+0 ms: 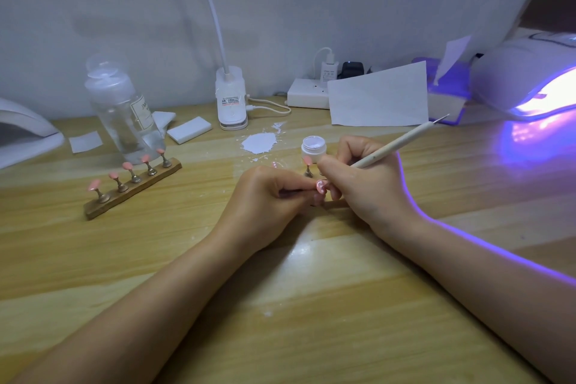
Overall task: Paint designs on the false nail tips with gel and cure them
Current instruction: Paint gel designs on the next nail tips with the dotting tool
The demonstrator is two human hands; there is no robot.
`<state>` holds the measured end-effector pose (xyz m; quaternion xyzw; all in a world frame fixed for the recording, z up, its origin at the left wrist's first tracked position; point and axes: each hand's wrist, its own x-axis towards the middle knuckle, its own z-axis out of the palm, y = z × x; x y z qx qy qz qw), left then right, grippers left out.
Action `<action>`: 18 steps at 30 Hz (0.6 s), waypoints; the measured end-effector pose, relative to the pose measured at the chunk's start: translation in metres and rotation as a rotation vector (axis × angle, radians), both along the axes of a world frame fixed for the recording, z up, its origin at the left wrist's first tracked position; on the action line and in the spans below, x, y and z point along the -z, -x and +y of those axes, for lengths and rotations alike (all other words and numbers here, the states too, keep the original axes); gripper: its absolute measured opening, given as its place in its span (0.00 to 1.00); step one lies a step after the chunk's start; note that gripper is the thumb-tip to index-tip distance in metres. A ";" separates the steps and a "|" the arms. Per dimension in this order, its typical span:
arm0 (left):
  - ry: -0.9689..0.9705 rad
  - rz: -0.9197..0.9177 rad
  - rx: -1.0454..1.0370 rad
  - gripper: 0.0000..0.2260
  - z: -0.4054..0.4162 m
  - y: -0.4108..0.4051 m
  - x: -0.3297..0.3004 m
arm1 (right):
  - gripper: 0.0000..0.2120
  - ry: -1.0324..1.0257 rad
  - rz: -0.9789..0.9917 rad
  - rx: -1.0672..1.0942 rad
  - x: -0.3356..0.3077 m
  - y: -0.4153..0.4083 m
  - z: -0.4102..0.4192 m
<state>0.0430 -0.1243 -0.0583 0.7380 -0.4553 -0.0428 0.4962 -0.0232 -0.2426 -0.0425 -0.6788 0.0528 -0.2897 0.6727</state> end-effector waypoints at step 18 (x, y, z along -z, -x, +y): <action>0.304 -0.207 -0.048 0.06 -0.001 0.009 -0.009 | 0.21 -0.183 -0.152 0.269 0.001 -0.004 -0.012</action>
